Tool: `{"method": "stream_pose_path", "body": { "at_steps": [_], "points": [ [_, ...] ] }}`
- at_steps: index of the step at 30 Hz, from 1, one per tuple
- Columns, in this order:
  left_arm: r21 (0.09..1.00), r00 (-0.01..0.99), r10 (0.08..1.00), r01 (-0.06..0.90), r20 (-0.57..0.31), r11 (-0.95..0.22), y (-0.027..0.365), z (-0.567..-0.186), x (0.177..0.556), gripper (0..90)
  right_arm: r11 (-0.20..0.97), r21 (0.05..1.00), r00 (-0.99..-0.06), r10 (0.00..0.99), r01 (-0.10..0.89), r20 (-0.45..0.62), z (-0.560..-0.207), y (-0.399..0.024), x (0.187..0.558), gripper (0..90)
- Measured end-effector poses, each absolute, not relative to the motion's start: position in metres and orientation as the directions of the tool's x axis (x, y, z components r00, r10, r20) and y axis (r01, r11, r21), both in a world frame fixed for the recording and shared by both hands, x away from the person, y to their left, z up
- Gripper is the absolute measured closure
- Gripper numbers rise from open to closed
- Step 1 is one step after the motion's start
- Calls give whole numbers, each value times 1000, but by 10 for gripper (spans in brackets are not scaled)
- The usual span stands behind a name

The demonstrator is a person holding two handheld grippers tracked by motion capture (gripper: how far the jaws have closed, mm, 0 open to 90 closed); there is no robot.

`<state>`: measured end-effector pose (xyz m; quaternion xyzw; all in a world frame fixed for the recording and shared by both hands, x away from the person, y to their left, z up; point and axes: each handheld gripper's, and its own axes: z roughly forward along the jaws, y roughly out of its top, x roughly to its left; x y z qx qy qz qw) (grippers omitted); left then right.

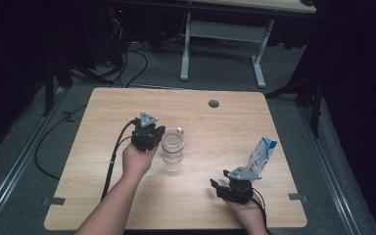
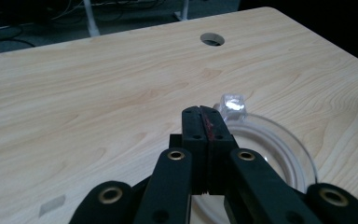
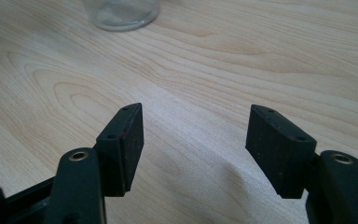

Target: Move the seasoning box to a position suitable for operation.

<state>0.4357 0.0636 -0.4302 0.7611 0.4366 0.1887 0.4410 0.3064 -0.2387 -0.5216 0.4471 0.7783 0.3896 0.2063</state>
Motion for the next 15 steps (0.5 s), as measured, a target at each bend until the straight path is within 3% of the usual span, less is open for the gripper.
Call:
{"method": "stream_pose_path", "body": {
  "at_steps": [4,15],
  "points": [
    [830,557,828,491,-66,-264,51,-432,445,899,296,786,-514,857,542,31,-523,-238,306,370],
    [801,540,838,537,-83,-266,32,-437,462,899,307,786,-524,852,536,25,-523,-236,307,369]
  ]
}}
